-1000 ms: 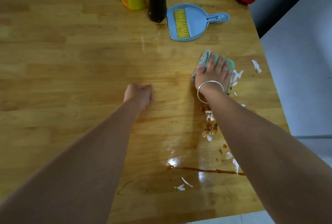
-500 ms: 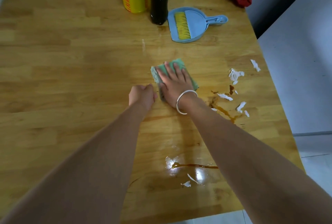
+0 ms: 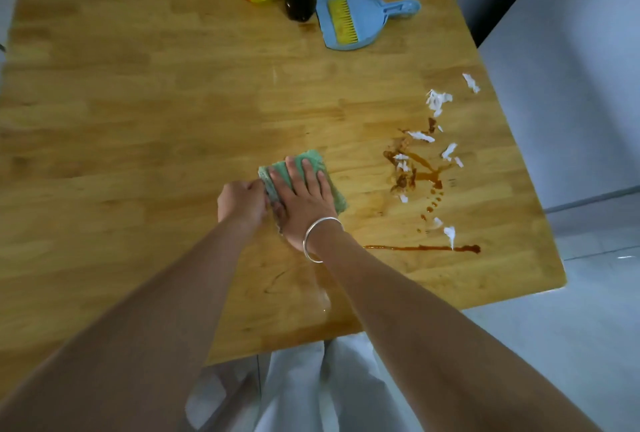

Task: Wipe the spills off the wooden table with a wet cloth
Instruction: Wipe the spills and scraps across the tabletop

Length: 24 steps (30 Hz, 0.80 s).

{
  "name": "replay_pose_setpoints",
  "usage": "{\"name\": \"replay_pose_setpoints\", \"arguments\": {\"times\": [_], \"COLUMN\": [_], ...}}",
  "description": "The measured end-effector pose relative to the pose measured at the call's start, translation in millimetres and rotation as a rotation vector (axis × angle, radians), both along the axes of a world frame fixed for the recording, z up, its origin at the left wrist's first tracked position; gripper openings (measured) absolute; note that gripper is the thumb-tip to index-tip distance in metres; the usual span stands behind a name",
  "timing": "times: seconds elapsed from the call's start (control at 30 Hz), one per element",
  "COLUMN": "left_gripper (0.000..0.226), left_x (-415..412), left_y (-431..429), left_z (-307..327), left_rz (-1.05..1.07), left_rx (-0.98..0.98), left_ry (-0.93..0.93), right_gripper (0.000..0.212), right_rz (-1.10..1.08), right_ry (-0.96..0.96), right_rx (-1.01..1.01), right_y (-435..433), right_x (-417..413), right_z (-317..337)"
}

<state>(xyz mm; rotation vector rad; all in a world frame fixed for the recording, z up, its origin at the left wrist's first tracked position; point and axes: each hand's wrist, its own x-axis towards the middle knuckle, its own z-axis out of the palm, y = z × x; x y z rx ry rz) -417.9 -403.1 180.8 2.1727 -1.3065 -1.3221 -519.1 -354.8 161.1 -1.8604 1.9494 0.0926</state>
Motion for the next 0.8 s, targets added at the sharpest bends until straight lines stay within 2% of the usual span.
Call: {"name": "replay_pose_setpoints", "arguments": {"times": [0.1,0.23,0.43,0.63,0.8], "left_gripper": [0.038,0.039,0.039,0.039,0.039], "left_x": [14.9,31.6,51.1,49.3,48.9], "left_y": [12.8,35.9,81.3,102.8,102.9], "left_z": [-1.6,-3.9,-2.6,-2.2,0.2], "left_rz": [0.026,0.039,0.099,0.167,0.147], "left_rx": [-0.026,-0.032,-0.027,-0.027,-0.039], "left_ry": [-0.039,-0.036,-0.032,0.009,0.028], "right_gripper": [0.059,0.056,0.056,0.059,0.059], "right_rz": [-0.073,-0.089,0.057,0.218,0.066], "right_ry": [-0.057,-0.043,0.014,0.041,0.09], "right_rx": [-0.007,-0.047,-0.091,-0.118,-0.103], "right_y": [16.4,42.7,82.0,109.1,120.5], "right_x": [27.0,47.8,54.5,10.8,-64.3], "right_z": [-0.7,-4.2,-4.8,-8.7,-8.7]}}
